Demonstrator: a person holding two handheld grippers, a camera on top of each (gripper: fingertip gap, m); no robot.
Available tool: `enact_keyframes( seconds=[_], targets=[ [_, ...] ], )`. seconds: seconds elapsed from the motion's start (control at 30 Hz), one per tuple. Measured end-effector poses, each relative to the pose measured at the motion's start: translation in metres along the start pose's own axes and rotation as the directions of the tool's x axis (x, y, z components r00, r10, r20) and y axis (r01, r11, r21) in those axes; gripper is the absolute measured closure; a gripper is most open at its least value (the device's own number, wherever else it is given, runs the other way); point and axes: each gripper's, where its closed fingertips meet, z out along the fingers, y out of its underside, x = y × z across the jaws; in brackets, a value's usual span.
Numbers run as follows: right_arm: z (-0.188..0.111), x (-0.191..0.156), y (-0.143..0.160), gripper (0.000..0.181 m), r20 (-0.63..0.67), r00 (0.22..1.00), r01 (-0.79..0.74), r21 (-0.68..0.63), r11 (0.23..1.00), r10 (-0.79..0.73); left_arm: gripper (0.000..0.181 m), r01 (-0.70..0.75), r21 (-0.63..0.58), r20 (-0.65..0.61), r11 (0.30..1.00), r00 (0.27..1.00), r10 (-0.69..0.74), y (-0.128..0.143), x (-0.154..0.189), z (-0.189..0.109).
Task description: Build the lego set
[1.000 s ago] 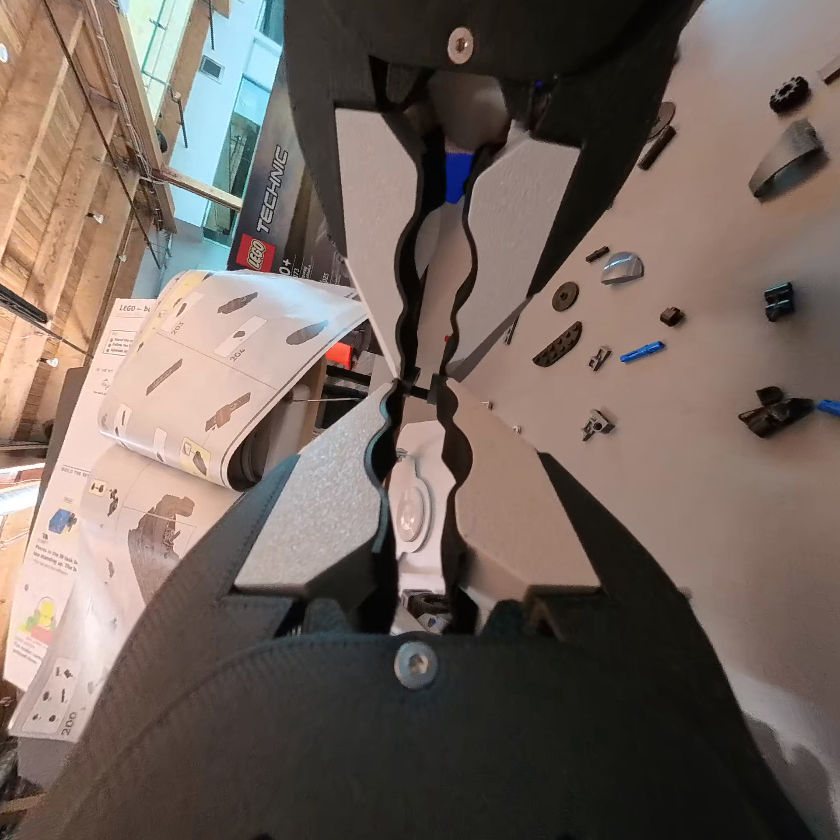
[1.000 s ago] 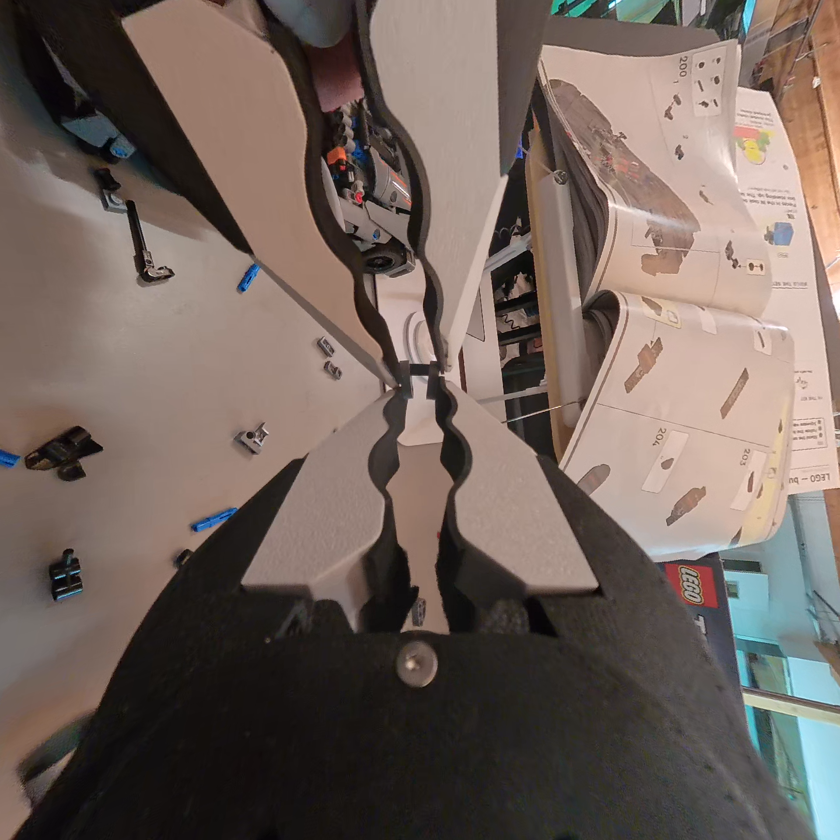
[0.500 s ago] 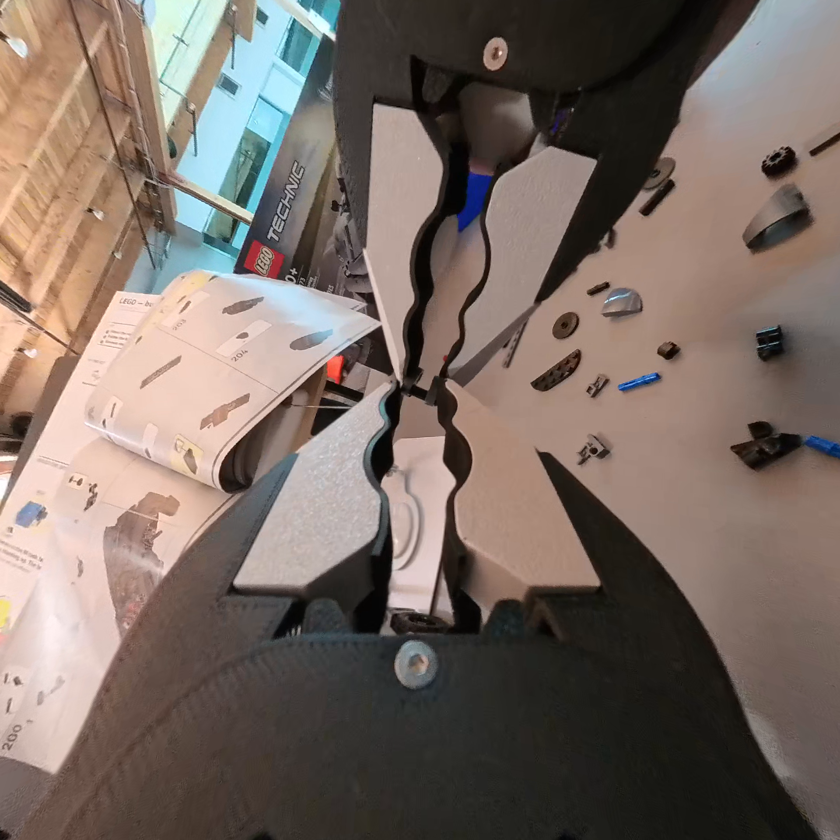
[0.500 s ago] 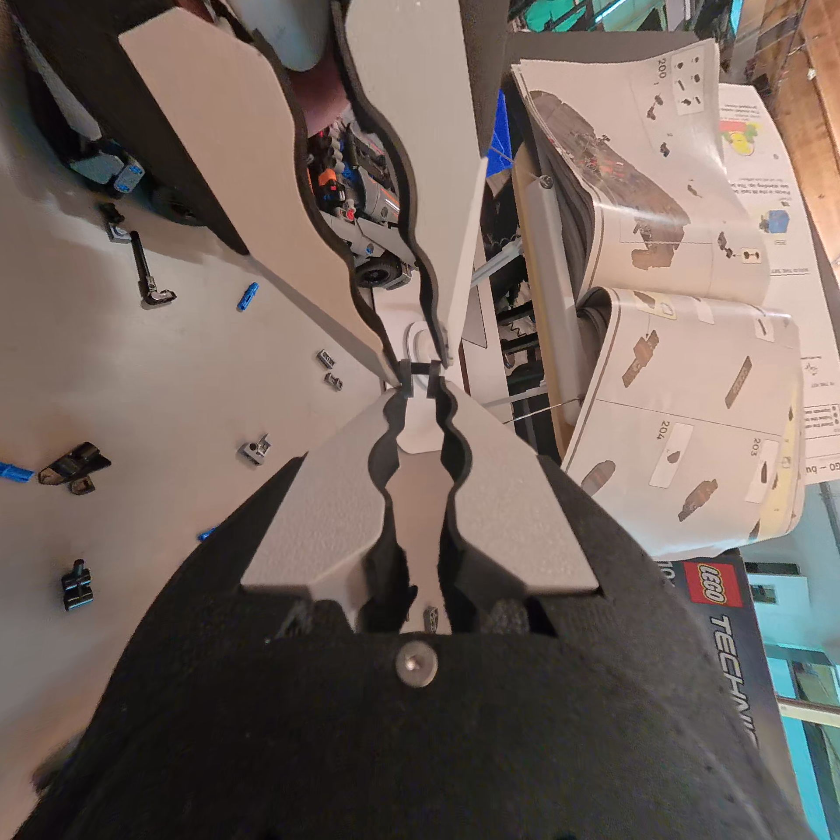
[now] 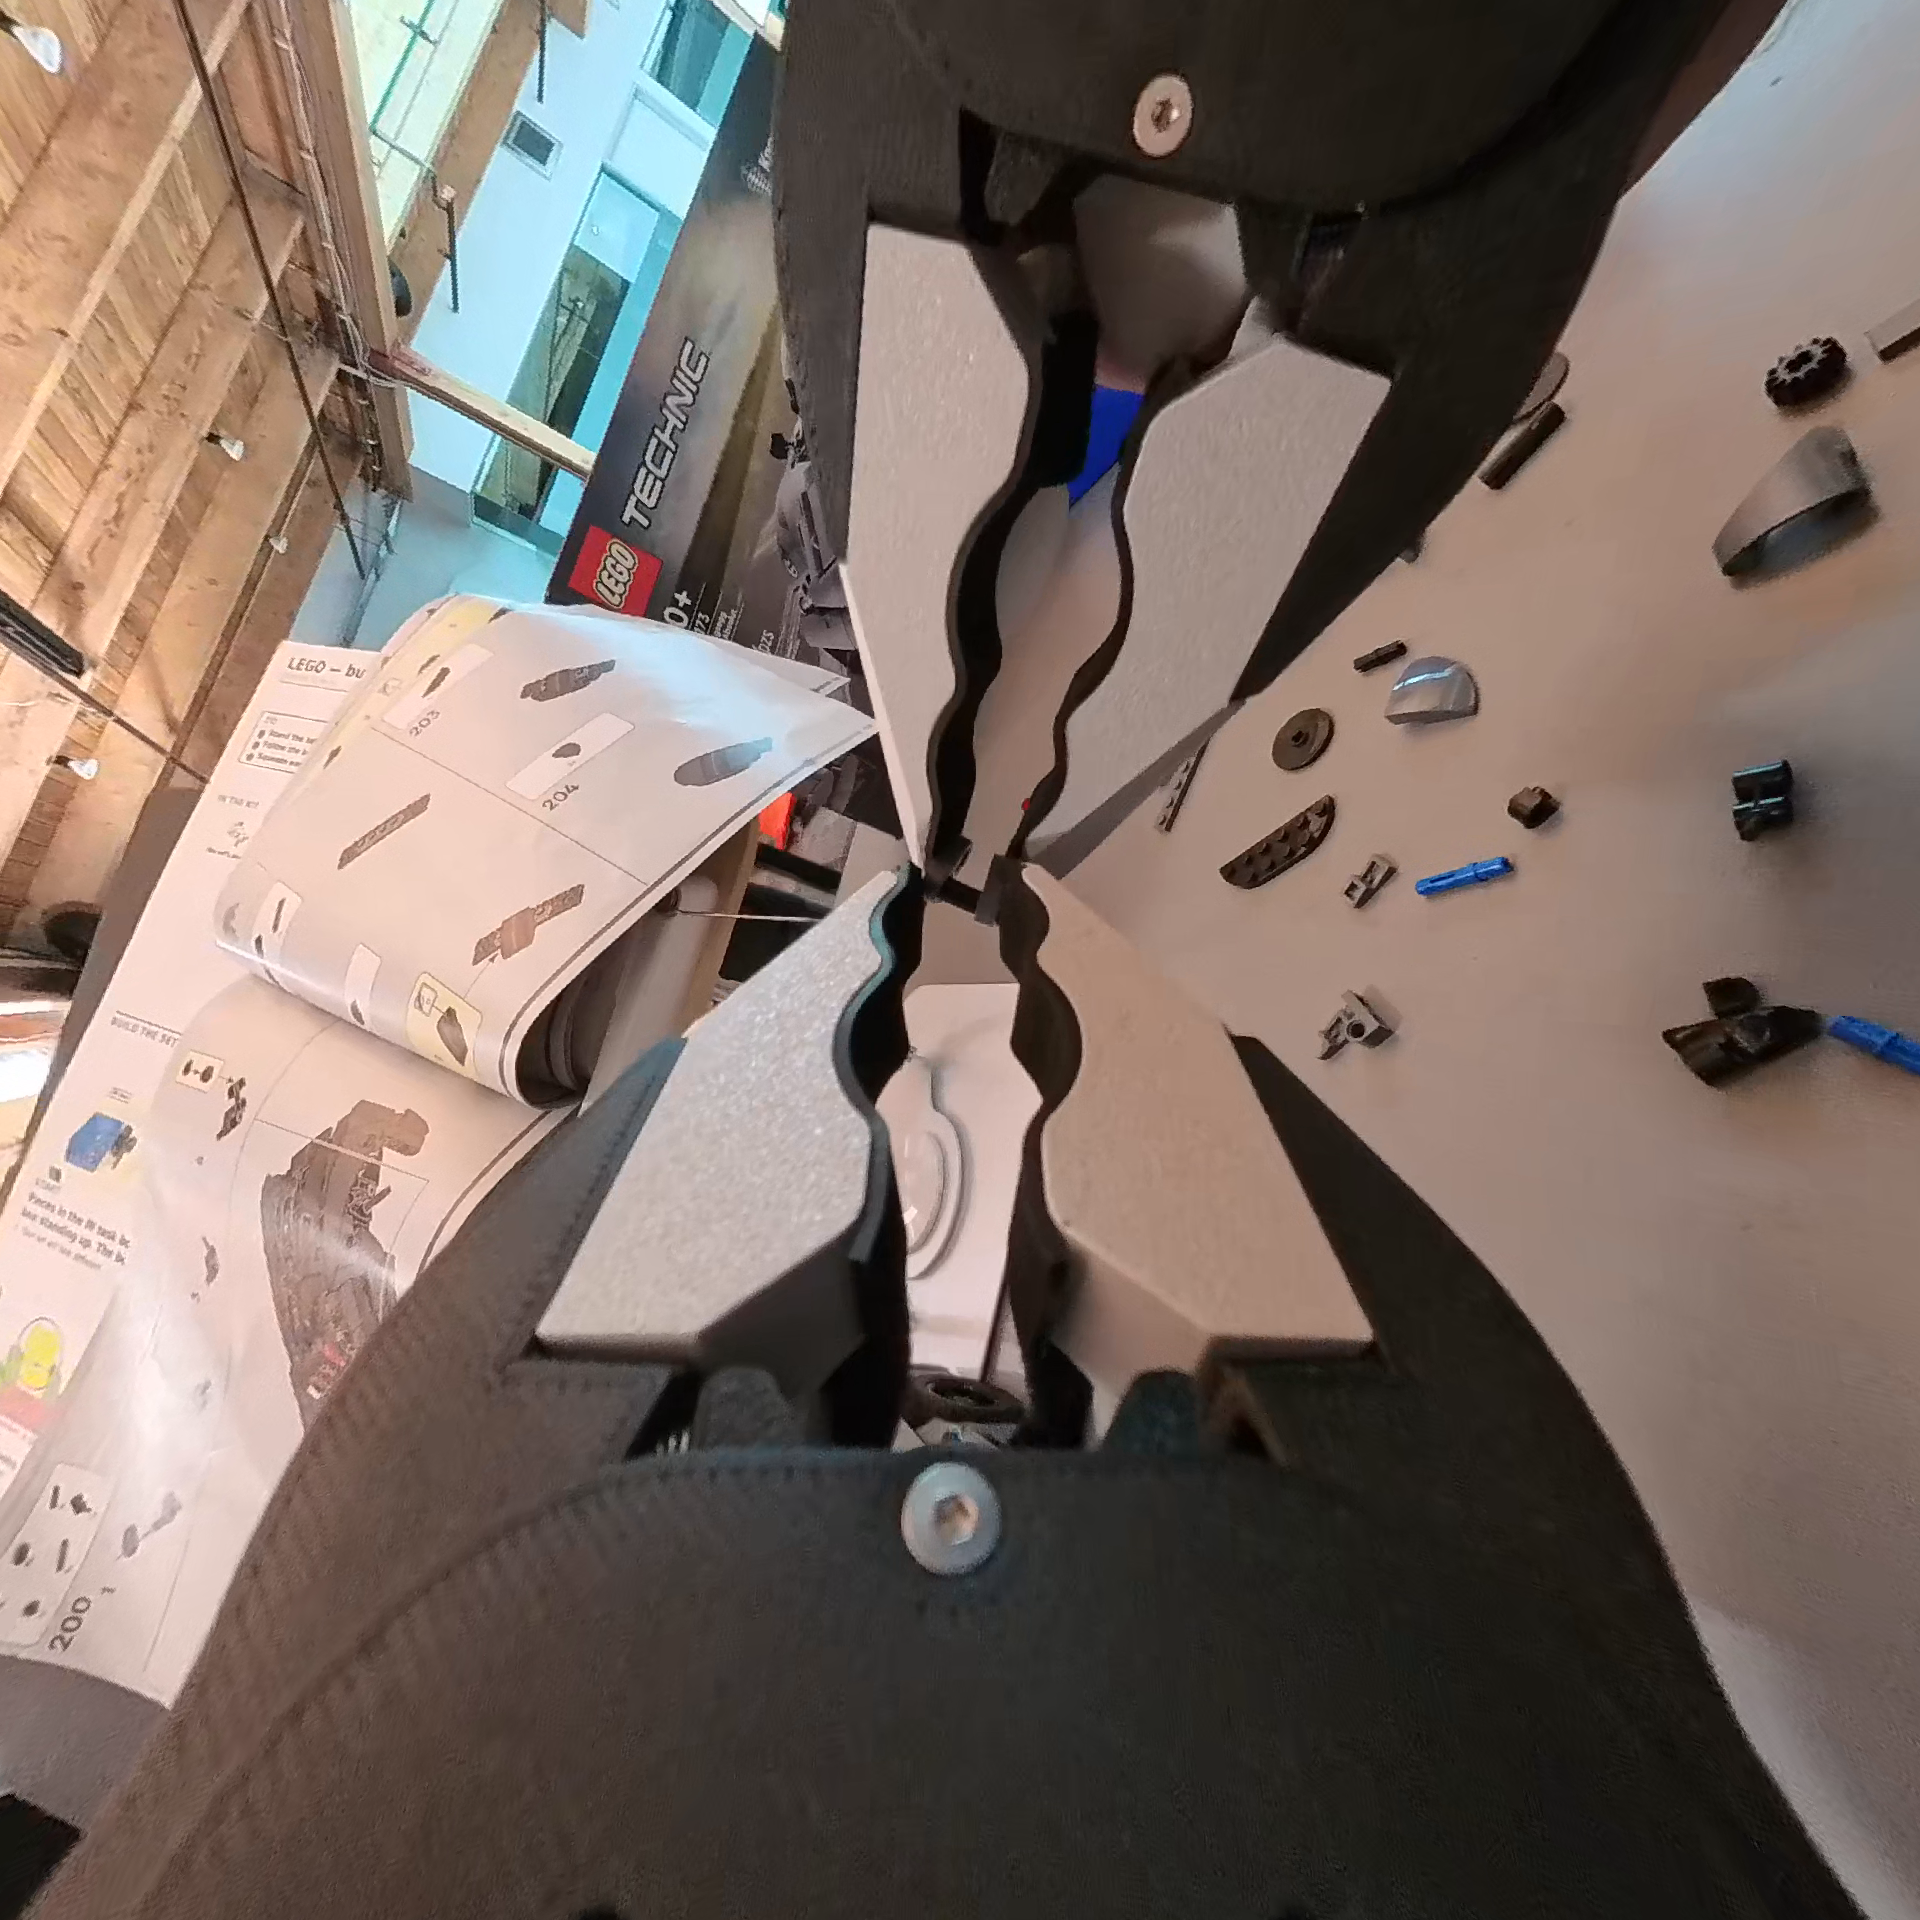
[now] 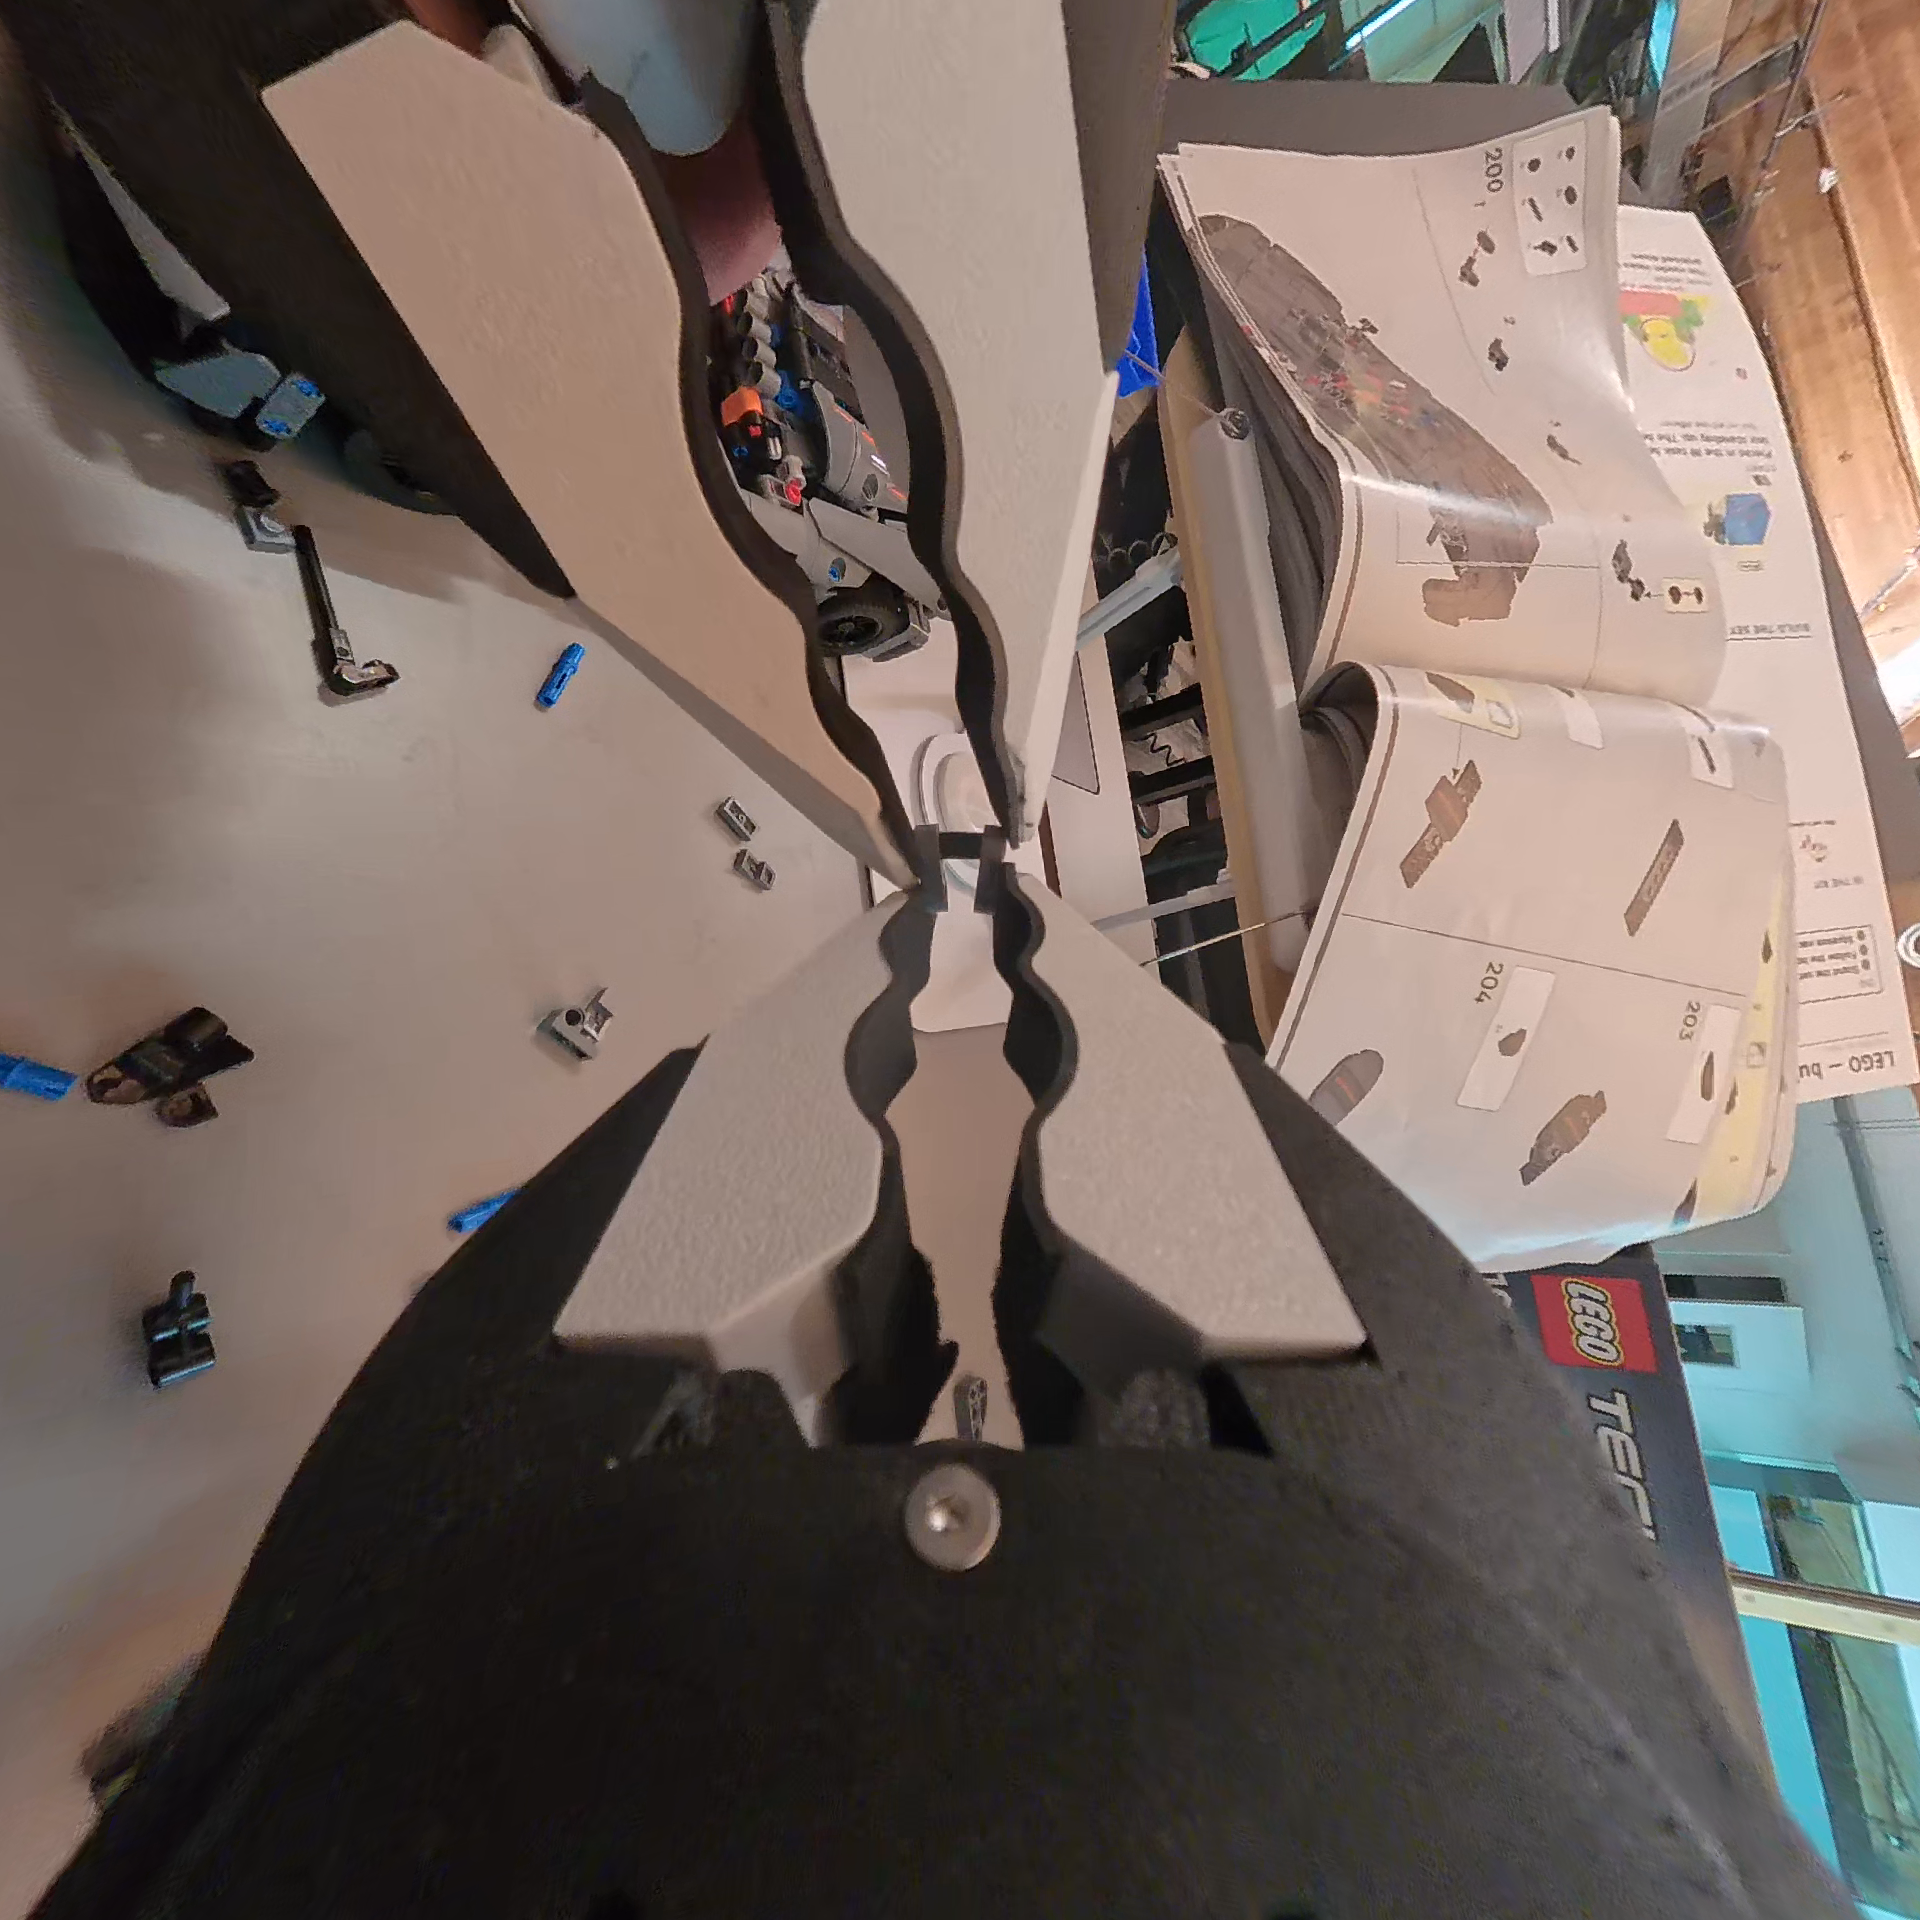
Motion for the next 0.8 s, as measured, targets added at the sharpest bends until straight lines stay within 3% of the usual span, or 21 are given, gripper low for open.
enact_keyframes(
  seconds=[0.27, 0.4, 0.67, 0.7, 0.8],
  targets=[
    [-0.004, 0.003, 0.001, 0.174, -0.013, 1.000, 0.000, -0.015, 1.000, 0.000, 0.169, 0.023, -0.019, 0.023, 1.000, 0.999, -0.023, -0.004, -0.002, 0.001],
    [-0.005, 0.008, -0.003, 0.171, -0.006, 0.995, -0.097, 0.037, 0.995, 0.097, 0.169, 0.033, 0.004, 0.050, 0.999, 0.998, -0.033, -0.008, -0.008, -0.001],
    [-0.007, 0.013, -0.004, 0.170, -0.010, 0.990, -0.137, 0.044, 0.990, 0.138, 0.169, 0.019, 0.020, 0.075, 1.000, 0.997, -0.020, -0.009, -0.012, -0.002],
    [-0.007, 0.009, -0.007, 0.170, 0.017, 0.989, -0.147, 0.054, 0.988, 0.147, 0.181, 0.002, 0.031, 0.081, 1.000, 0.997, -0.004, -0.012, -0.012, -0.004],
    [-0.006, 0.010, -0.007, 0.171, -0.020, 0.994, -0.106, 0.035, 0.994, 0.107, 0.181, -0.019, 0.011, 0.082, 1.000, 0.996, 0.018, -0.011, -0.010, -0.002]
  ],
)
